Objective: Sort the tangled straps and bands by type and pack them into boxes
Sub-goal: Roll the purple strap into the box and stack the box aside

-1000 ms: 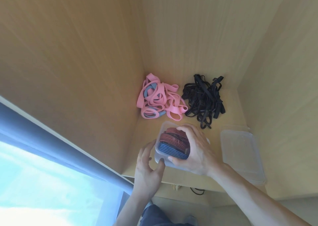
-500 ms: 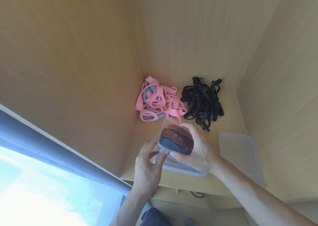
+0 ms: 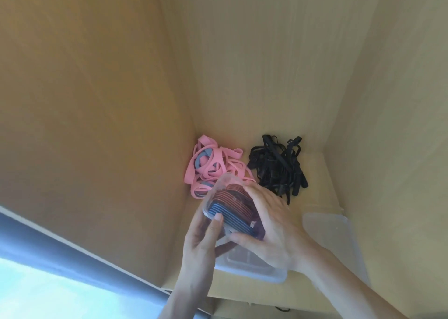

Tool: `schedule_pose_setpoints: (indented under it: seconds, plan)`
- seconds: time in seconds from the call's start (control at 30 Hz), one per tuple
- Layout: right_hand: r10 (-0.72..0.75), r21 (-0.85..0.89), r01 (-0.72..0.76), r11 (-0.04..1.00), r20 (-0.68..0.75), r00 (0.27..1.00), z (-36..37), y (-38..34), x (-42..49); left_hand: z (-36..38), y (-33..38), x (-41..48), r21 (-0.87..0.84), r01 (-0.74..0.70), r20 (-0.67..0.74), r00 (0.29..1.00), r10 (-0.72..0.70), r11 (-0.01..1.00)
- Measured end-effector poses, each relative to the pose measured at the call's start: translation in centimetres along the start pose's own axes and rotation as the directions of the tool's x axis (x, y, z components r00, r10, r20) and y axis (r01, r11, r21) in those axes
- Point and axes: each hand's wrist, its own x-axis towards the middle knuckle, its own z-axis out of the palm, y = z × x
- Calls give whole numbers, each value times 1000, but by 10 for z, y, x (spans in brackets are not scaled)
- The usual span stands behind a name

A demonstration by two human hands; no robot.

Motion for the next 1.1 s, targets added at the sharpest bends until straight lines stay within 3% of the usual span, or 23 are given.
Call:
schedule_pose_setpoints:
  seconds: [0.07,0.17,0.23,0.33,0.43,0.6,0.77,0.97,1.1]
  plan:
    - [-72,63,78,995,-88,993,-5,1,-15,-3,2,3,9,25,27,999,-25,1000]
    - [67,394,4,919,-168,983,-12,19,-25,-2,11,10,13,81,54,995,-82,997]
    - [287,649,-125,750,-149,946,-15,30,-29,-2,9,12,-10,105,57,993,-104,994]
    - [456,822,-243,516,-23,890,-8,38,-34,2,10,16,26,136,61,989,-137,990]
    - [675,920,-301,250,57,736,-2,41,-30,6,9,23,129,97,82,991,-109,987]
    - [695,936,-352,-3,255,672,4,38,-30,4,9,39,191,17,81,996,-33,981]
    - [742,935,-349,-68,281,609,6,38,-25,6,9,54,138,28,92,995,-41,990]
    - [747,944,-314,-99,279,603,5,30,-21,2,11,70,68,75,160,983,-85,995]
    - [764,962,-269,-47,209,610,4,26,-24,2,15,77,34,144,196,969,-148,989]
